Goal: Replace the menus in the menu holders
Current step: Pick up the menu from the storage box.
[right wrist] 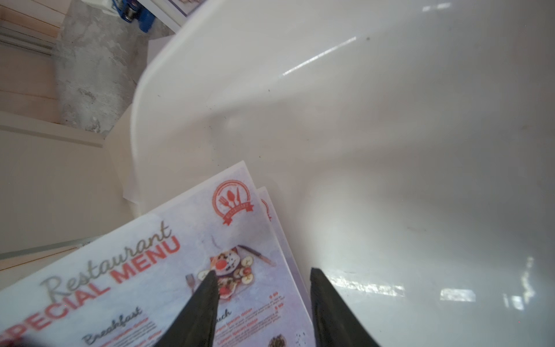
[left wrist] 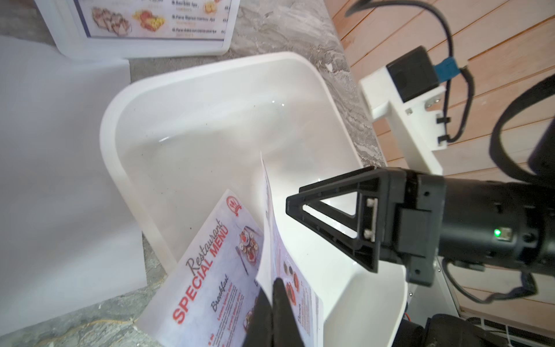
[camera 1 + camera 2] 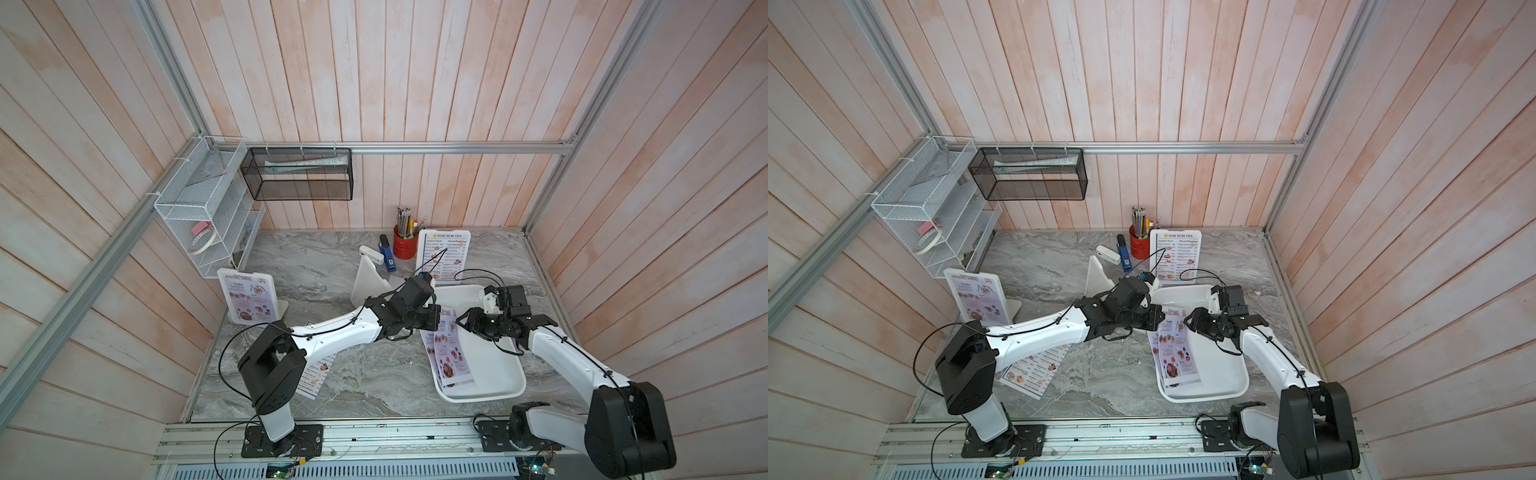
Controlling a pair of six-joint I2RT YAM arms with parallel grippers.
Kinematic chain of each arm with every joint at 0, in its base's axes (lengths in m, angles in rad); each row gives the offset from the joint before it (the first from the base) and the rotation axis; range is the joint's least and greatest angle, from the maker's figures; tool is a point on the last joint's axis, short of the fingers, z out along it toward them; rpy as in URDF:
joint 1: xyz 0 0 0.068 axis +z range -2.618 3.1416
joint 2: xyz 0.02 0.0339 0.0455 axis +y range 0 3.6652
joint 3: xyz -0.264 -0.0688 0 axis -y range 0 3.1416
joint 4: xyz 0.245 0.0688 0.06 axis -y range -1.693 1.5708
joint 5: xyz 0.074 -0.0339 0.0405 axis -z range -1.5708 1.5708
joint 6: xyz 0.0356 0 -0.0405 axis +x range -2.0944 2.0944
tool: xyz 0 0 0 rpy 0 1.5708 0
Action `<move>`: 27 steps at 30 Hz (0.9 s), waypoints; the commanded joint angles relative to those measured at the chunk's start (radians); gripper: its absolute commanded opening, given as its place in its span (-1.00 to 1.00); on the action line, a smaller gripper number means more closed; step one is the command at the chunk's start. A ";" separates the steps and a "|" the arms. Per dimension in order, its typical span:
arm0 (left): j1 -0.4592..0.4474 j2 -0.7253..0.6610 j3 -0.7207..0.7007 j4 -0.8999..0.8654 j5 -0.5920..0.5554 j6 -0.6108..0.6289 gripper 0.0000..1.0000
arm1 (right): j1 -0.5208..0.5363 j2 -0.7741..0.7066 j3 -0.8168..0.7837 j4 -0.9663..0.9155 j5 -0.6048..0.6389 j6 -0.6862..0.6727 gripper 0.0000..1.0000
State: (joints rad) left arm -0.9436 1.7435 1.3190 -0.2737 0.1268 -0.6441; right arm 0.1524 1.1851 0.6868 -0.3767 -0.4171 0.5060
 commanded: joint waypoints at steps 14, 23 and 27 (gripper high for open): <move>0.114 -0.204 0.276 -0.206 0.082 0.323 -1.00 | -0.024 -0.189 0.133 0.201 -0.489 -0.332 0.08; 0.119 -0.325 0.274 -0.264 0.204 0.425 -1.00 | -0.024 -0.085 0.129 0.445 -0.718 -0.353 0.21; 0.119 -0.369 0.268 -0.274 0.228 0.443 -1.00 | -0.018 -0.032 0.142 0.571 -0.790 -0.293 0.24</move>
State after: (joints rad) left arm -0.8230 1.4109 1.5856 -0.5240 0.3069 -0.2459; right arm 0.1299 1.1309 0.8017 0.0471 -1.0969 0.1772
